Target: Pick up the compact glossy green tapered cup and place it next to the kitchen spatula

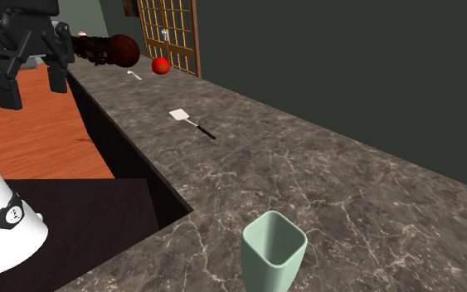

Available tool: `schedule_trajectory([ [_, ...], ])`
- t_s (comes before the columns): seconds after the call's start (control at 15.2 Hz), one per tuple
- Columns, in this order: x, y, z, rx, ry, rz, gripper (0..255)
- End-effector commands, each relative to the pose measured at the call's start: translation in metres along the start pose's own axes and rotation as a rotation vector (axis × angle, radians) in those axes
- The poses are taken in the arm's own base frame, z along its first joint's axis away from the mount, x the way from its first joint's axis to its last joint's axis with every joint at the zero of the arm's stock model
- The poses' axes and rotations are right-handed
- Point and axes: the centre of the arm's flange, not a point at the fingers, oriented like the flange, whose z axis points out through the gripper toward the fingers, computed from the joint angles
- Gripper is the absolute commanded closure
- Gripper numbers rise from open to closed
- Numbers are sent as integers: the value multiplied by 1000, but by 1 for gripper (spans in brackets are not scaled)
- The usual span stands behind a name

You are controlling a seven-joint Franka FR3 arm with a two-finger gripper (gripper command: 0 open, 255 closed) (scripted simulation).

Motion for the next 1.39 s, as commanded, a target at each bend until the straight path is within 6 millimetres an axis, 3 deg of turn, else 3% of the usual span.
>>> schedule_trajectory([
  [0.0,0,0,0,0,0,0,0],
  [1.32,237,73,55,81,95,-27,0],
])
